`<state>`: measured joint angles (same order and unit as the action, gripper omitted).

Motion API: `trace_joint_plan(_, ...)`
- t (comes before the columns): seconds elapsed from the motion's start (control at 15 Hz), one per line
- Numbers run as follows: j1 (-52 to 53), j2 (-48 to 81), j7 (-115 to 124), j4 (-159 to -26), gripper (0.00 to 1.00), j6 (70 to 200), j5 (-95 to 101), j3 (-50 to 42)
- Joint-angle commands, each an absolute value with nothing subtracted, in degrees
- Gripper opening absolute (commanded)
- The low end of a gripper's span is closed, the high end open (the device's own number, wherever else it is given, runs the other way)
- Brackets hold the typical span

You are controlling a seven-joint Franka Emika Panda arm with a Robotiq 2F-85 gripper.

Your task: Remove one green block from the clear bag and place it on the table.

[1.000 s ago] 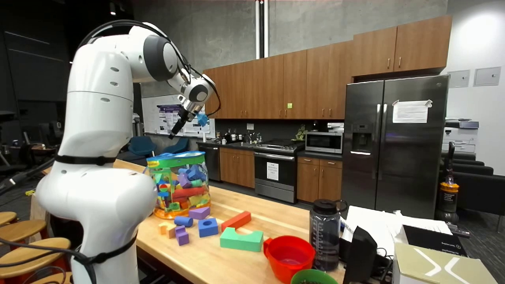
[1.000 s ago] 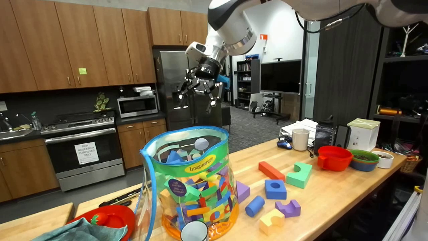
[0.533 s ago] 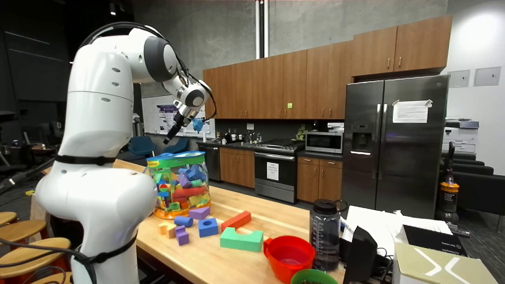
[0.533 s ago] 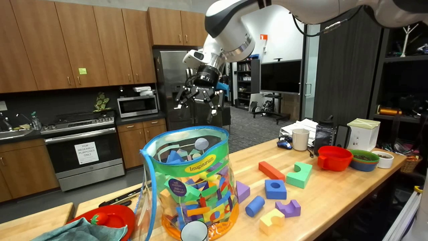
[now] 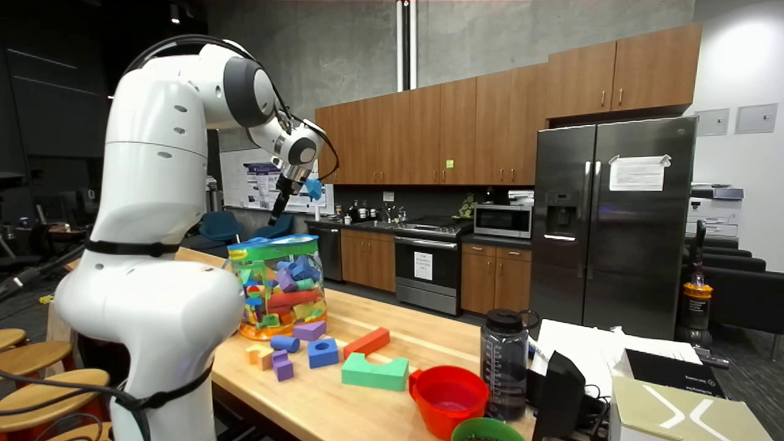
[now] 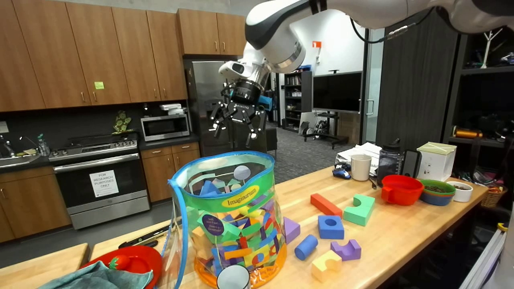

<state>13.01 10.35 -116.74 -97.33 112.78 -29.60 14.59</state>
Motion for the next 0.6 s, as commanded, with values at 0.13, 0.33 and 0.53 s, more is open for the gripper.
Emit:
trace_joint_plan(0.13,14.1,10.1,-119.1,-99.2,1.0,117.7,-19.8,15.9)
trace_joint_plan(0.33,15.1,11.0,-119.1,-101.4,1.0,119.0,-16.9,17.1)
trace_joint_plan(0.53,16.1,12.3,-119.5,-102.9,1.0,120.6,-15.6,18.5)
